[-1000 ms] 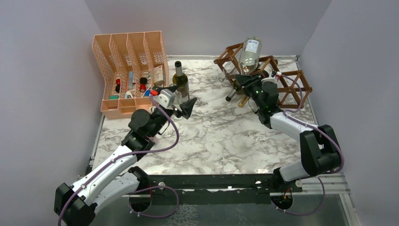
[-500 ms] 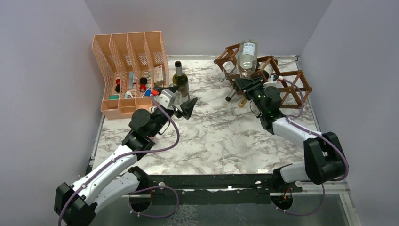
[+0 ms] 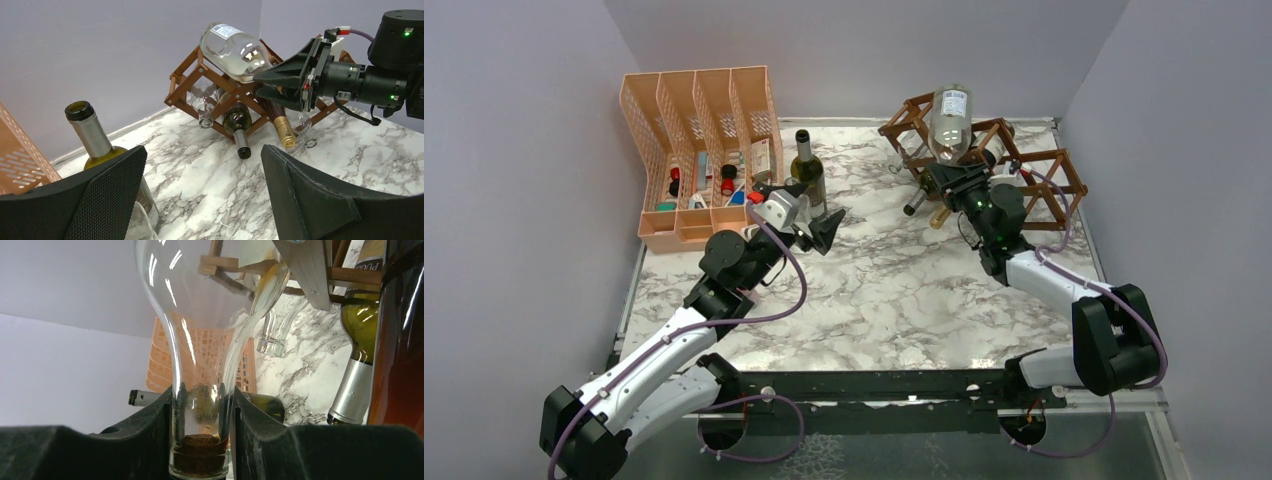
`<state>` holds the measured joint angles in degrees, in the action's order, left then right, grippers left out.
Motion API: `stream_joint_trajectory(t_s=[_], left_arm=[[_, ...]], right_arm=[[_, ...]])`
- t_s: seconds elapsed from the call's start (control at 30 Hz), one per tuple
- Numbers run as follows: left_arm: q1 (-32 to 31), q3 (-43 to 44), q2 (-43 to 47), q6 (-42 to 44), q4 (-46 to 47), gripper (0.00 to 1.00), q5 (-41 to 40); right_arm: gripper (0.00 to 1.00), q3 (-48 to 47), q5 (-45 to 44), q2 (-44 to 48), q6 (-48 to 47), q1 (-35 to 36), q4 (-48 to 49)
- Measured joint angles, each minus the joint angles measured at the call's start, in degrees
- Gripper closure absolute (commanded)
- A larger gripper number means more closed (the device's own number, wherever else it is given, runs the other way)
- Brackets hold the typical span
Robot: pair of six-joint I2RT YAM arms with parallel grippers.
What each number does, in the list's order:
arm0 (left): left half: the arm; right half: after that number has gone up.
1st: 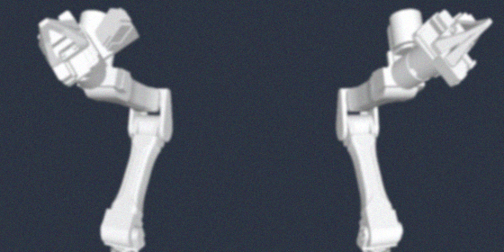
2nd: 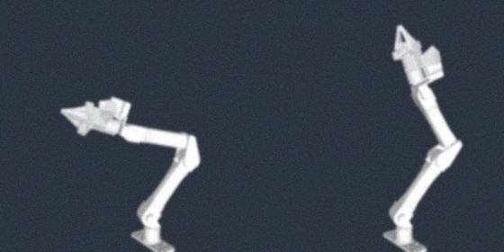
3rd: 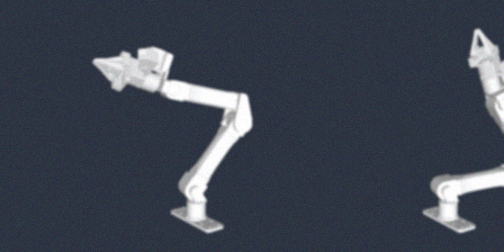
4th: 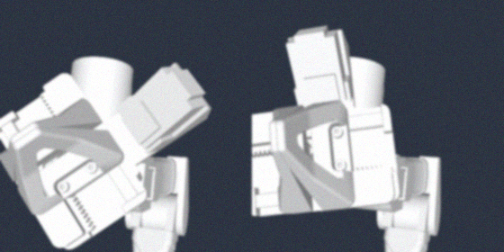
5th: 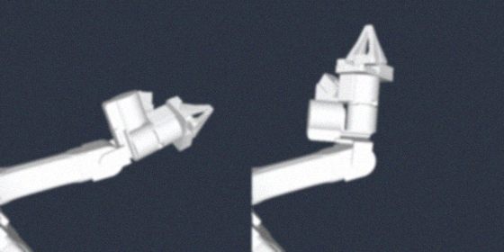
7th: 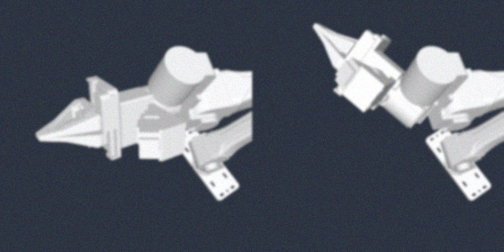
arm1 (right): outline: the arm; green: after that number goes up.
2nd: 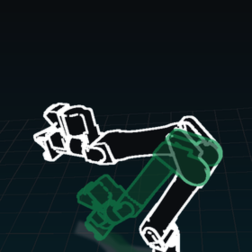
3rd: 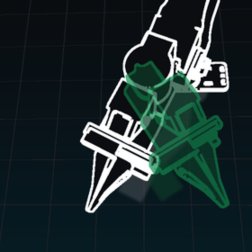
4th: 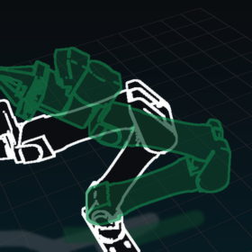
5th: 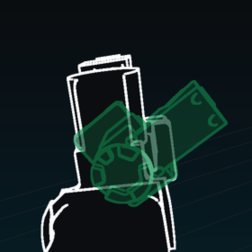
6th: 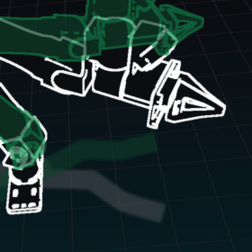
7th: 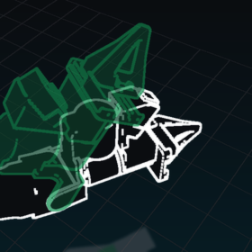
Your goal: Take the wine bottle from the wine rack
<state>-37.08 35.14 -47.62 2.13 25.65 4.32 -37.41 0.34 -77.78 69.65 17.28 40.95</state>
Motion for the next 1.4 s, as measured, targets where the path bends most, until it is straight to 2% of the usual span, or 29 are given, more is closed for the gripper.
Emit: stream_joint_trajectory(t_s=[0.83, 1.1, 1.4], left_arm=[[0.00, 0.00, -0.81, -0.44, 0.00, 0.09, 0.72], [0.00, 0.00, -1.51, -0.44, -0.02, 0.10, 0.85], [0.00, 0.00, -1.55, -0.46, 0.00, 0.10, 1.53]], right_arm=[[0.99, 0.35, -0.17, 2.89, 4.07, -0.50, 0.85], [0.99, 0.35, 0.66, 7.72, 4.04, -0.52, -1.88], [0.99, 0.31, 6.40, 14.93, 4.87, -0.83, -10.86]])
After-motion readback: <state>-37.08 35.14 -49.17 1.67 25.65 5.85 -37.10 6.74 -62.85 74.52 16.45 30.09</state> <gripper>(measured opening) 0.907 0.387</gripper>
